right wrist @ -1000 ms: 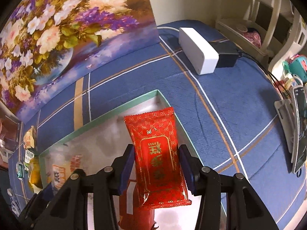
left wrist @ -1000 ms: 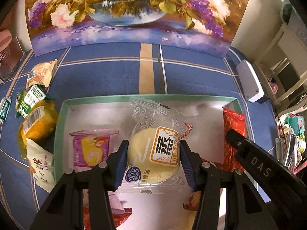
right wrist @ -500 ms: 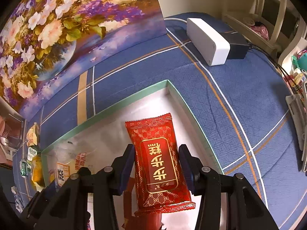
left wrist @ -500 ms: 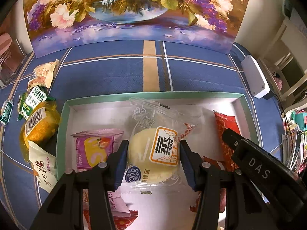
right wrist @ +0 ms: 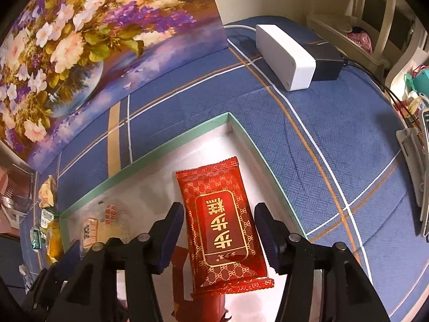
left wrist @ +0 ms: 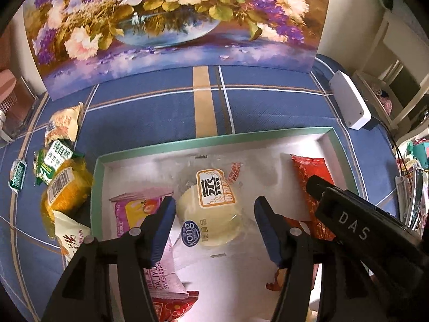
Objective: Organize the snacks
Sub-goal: 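Open left tool dropping the bun bag while right tool releases the red packet into tray, then move both open tools back toward the remaining snack pile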
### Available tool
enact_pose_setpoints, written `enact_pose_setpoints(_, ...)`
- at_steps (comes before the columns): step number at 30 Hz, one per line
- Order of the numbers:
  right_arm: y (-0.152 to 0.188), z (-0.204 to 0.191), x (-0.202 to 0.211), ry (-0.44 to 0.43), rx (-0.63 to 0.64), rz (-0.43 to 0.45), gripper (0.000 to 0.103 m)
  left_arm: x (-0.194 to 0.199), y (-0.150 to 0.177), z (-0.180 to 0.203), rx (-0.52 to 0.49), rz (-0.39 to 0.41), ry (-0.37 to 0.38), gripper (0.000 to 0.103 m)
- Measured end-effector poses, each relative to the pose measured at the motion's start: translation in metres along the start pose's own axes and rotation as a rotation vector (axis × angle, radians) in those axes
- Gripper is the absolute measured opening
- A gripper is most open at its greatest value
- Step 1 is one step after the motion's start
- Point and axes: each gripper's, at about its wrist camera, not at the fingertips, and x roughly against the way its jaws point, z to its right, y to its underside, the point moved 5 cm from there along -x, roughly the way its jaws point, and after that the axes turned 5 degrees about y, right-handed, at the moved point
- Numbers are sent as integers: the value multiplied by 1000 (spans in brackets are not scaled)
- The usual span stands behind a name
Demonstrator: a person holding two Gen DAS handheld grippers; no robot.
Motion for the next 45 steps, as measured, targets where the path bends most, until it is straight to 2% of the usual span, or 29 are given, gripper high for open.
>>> enact_pose_setpoints(11,-4,0,17,8,10,38,62,14,-3,-10,-3,19,-43,62)
enact_pose_setpoints(22,-5,-2,18,19,21,42,62,15,-4,-39,78,27,-85,62)
enact_pose_setpoints(25,-5,-4,19,29,30,45,68,16,-4,-47,112,30,-88,63)
enact_pose_setpoints(30,-5,-7,20,41,46,47,69,18,-5,-61,171,45,-99,64)
enact_pose_setpoints(31,-5,-8,19,44,53,47,70,18,-5,-65,186,48,-110,68)
enact_pose_setpoints(32,-5,-9,20,47,57,47,72,19,-5,-69,203,48,-123,78)
enact_pose_setpoints(33,-4,-10,20,49,60,48,78,20,-5,-72,215,54,-129,81)
enact_pose_setpoints(34,-4,-11,20,49,65,51,81,21,-6,-75,224,58,-134,82)
enact_pose_setpoints(38,-4,-15,22,60,80,57,83,22,-6,-88,256,62,-171,85)
enact_pose_setpoints(43,-5,-18,23,74,99,72,102,23,-4,-101,293,65,-206,88)
enact_pose_setpoints(45,-5,-19,23,74,103,76,103,24,-4,-106,304,69,-219,90)
